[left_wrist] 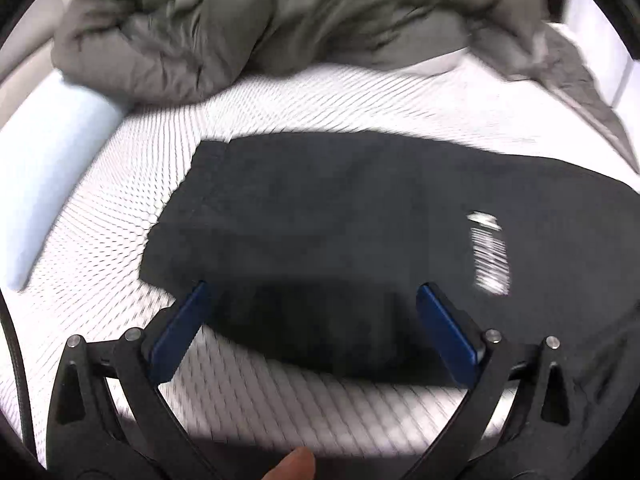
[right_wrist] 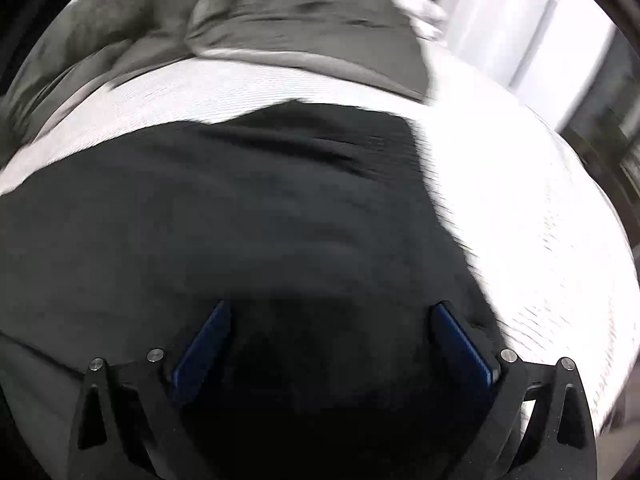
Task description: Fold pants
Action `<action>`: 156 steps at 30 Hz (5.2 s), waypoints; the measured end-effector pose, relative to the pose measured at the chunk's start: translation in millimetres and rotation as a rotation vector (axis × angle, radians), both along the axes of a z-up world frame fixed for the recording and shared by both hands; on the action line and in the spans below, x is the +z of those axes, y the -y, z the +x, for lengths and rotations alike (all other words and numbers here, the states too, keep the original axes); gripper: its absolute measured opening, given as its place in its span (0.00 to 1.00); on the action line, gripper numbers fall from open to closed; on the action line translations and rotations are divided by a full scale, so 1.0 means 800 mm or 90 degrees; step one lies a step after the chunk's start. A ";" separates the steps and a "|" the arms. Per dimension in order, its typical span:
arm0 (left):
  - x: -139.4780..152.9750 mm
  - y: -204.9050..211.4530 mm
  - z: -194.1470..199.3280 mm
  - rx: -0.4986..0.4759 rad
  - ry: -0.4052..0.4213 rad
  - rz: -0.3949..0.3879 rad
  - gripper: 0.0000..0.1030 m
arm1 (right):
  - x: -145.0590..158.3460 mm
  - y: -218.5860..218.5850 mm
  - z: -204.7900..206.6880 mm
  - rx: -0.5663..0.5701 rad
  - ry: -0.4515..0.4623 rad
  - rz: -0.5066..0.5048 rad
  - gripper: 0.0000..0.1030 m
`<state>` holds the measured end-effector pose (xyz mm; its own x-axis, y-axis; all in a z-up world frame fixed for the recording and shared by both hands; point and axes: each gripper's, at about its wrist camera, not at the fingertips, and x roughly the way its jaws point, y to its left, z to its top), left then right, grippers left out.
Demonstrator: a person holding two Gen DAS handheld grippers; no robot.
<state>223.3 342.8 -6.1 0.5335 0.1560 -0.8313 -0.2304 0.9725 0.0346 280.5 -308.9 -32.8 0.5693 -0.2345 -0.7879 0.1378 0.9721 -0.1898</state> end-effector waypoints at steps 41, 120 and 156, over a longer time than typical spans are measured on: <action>-0.017 0.237 -0.246 -0.101 0.043 0.009 0.99 | -0.053 -0.191 -0.279 0.391 0.026 -0.029 0.99; 0.098 -0.037 -0.286 0.145 0.297 -0.281 0.00 | 0.061 0.153 -0.341 0.010 0.350 0.465 0.13; 0.031 -0.104 0.023 0.185 0.149 -0.268 0.82 | 0.109 0.072 -0.009 0.005 0.206 0.244 0.84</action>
<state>241.9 426.1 19.0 0.6957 0.0046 -0.7183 -0.4456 0.7871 -0.4266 273.6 -366.3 54.1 0.7991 0.0433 -0.5996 0.1225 0.9648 0.2329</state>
